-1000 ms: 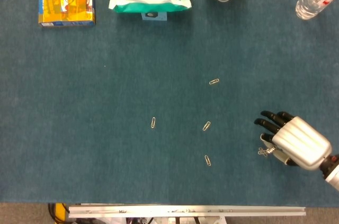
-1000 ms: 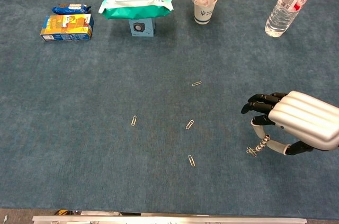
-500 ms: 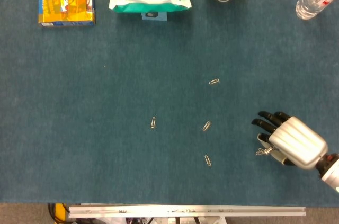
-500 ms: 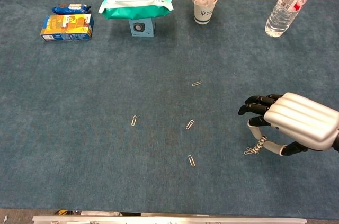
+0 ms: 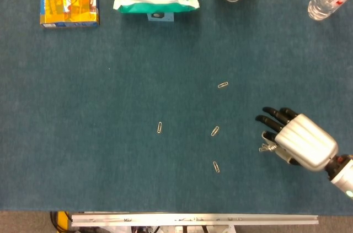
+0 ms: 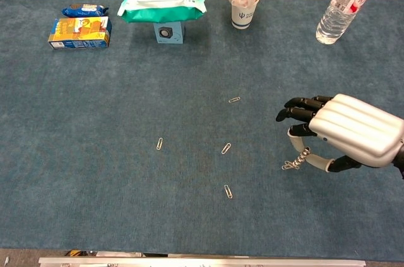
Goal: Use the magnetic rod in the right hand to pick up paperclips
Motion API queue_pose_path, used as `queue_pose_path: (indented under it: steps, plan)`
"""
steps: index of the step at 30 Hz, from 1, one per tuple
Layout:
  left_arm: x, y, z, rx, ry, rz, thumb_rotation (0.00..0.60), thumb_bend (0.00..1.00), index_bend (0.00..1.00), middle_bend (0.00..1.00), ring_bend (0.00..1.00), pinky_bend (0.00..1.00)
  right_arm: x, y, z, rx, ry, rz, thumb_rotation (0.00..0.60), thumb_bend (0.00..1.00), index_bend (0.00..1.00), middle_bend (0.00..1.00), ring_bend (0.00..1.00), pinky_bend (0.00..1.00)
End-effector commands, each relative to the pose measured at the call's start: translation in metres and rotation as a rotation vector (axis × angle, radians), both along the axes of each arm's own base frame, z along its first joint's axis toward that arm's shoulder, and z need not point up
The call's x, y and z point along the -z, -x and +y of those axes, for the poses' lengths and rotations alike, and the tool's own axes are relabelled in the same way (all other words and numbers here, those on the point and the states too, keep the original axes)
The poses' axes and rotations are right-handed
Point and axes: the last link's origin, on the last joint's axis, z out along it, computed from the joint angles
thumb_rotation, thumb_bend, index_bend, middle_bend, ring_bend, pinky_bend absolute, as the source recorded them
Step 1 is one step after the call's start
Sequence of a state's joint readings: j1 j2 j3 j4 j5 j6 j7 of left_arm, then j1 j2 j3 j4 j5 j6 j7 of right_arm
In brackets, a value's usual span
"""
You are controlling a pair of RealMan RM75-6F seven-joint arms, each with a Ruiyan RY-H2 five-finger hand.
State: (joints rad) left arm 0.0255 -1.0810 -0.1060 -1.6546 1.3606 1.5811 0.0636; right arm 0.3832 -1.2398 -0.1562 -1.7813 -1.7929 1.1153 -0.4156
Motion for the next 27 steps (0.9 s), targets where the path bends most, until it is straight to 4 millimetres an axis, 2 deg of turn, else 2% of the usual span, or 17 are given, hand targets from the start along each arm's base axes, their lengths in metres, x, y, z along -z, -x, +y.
queue_pose_path:
  steps: [1,11,27]
  plan:
    - [-0.001,0.000,-0.001,0.001,-0.001,-0.002,0.600,0.05,0.22,0.16,0.14,0.31,-0.002,-0.012,-0.008,-0.020,0.024,-0.010,0.600,0.31,0.56,0.24,0.14,0.30]
    - [-0.003,0.001,-0.002,0.001,-0.006,-0.009,0.600,0.05,0.22,0.16,0.14,0.31,0.012,-0.033,-0.029,-0.036,0.009,0.014,0.600,0.31,0.56,0.24,0.14,0.30]
    - [-0.008,0.002,-0.005,-0.008,-0.014,-0.016,0.600,0.05,0.23,0.16,0.14,0.31,0.035,-0.047,-0.045,-0.030,-0.026,0.020,0.600,0.31,0.56,0.24,0.14,0.30]
